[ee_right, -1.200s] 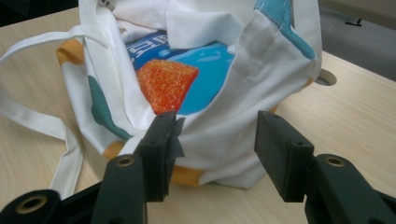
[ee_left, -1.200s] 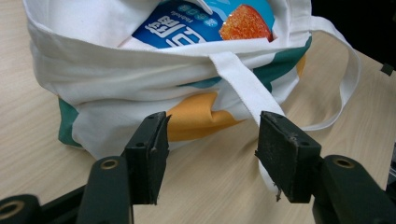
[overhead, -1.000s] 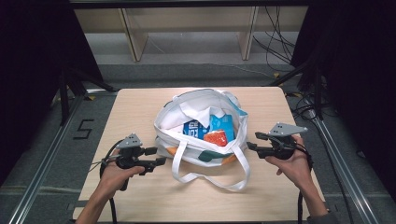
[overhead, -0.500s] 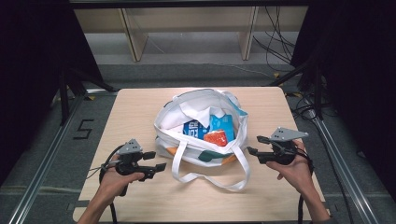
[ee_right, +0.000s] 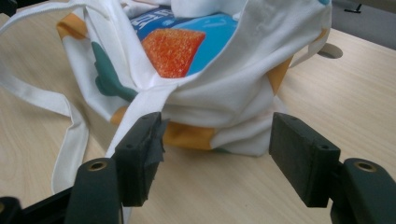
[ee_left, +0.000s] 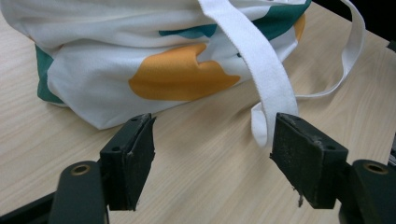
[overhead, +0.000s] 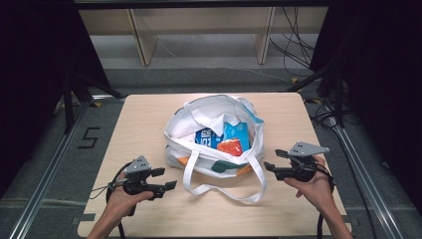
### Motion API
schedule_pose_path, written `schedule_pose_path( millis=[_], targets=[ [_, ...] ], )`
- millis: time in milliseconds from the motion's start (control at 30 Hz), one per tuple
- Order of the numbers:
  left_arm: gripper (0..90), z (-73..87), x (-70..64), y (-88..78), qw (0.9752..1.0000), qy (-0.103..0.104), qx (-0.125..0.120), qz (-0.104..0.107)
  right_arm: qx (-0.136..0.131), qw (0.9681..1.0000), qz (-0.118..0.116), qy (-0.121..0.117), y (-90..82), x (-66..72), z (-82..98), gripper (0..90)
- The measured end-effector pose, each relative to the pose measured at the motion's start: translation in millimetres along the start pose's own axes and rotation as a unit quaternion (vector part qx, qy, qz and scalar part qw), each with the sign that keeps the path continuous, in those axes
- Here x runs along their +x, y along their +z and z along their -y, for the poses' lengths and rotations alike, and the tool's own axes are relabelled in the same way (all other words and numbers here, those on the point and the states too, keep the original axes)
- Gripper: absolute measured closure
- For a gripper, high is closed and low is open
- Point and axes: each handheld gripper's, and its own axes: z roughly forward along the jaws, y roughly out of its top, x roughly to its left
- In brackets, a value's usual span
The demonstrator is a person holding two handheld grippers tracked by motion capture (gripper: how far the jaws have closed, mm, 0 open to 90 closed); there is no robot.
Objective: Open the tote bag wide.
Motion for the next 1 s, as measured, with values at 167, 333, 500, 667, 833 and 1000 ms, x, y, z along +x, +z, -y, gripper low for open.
schedule_pose_path(
  millis=[167,333,500,667,833,1000],
  targets=[
    [29.0,7.0,-4.3,-0.8,1.0000,0.001,0.003,0.002,0.005,1.0000,-0.001,0.008,-3.4,4.8,8.2,34.7],
    [28.5,12.6,-8.6,0.6,0.9999,0.009,0.004,0.009,0.008,1.0000,-0.002,0.002,-6.2,7.2,16.6,34.5],
    [28.4,19.1,-11.5,1.6,0.9998,0.015,0.016,0.004,0.016,0.9998,-0.007,0.013,-7.2,14.2,25.2,34.3],
    [28.3,24.3,-12.3,1.6,0.9998,0.014,0.012,0.006,0.023,0.9997,-0.008,0.006,-6.6,17.9,30.5,33.1],
    [28.2,29.2,-14.2,0.7,0.9999,0.008,0.012,0.002,0.026,0.9996,-0.008,0.004,-8.4,21.6,34.8,32.7],
    [28.2,35.4,-18.3,2.4,0.9996,0.014,0.026,-0.002,0.032,0.9994,-0.010,0.012,-11.3,26.5,41.7,32.6]
  ],
)
